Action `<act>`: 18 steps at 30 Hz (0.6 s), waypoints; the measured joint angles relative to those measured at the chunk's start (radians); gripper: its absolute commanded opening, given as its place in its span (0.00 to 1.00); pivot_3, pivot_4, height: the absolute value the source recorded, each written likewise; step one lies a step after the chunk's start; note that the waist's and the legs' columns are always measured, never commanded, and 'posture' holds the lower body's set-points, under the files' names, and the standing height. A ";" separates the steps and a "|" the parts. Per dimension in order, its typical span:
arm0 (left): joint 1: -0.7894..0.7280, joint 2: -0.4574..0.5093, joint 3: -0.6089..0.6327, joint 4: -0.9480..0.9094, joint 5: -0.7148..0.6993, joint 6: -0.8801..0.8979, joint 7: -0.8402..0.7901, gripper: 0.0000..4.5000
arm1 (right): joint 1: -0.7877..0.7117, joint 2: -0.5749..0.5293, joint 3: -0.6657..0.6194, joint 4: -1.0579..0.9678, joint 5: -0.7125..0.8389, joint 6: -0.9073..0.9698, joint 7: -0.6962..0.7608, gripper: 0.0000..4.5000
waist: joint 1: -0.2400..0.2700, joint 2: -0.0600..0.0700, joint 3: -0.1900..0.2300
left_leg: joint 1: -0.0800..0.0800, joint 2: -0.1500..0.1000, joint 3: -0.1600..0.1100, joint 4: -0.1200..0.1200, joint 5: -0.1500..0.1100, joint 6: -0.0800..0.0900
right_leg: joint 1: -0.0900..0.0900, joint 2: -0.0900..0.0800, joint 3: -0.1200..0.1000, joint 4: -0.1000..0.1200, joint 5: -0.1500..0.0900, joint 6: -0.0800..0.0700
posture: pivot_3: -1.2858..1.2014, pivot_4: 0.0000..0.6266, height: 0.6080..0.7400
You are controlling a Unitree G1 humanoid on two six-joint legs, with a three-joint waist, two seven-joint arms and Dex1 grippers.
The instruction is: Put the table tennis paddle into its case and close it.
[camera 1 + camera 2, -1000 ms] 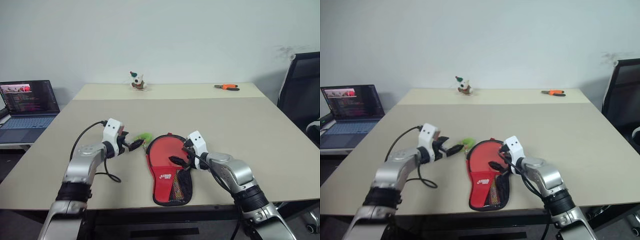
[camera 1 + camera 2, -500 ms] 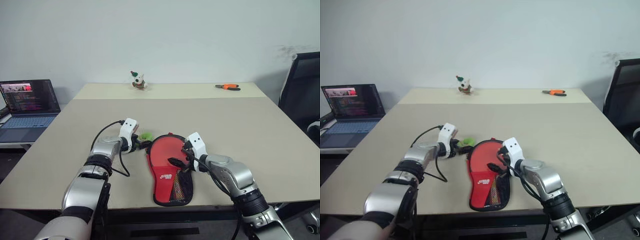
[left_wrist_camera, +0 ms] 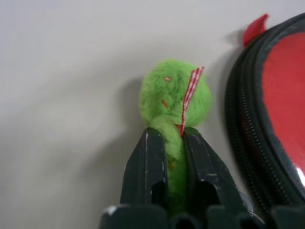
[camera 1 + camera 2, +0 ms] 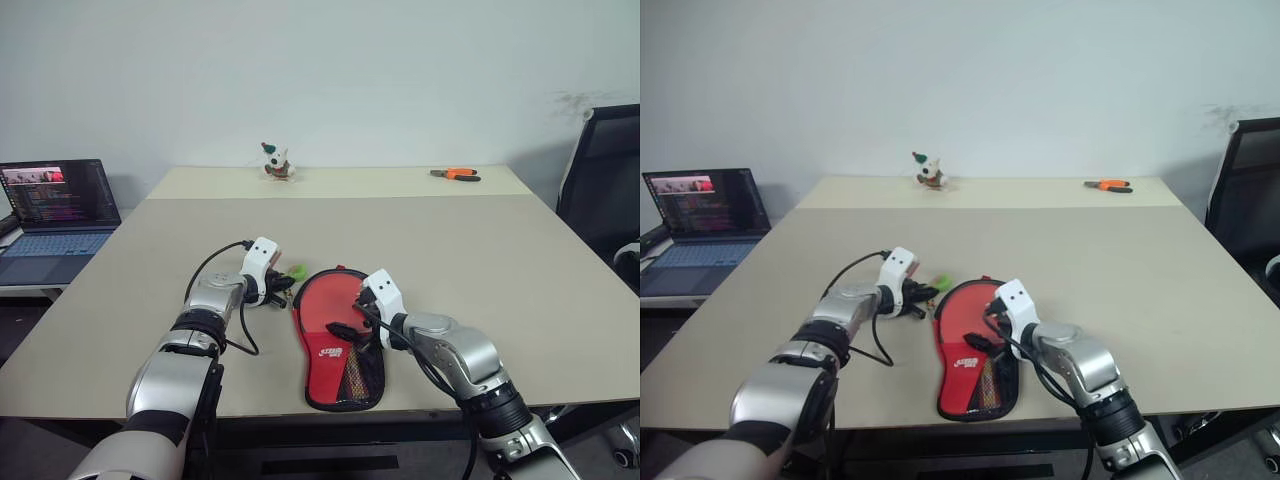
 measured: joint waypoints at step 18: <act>-0.133 -0.117 -0.029 0.138 0.148 -0.059 0.240 0.02 | -0.004 -0.035 0.084 0.008 -0.075 -0.026 0.055 1.00 | 0.002 -0.004 -0.003 | 0.000 0.000 -0.001 0.002 0.000 0.000 | 0.002 0.001 -0.006 0.000 0.002 0.000 | 0.52 0.24 1.00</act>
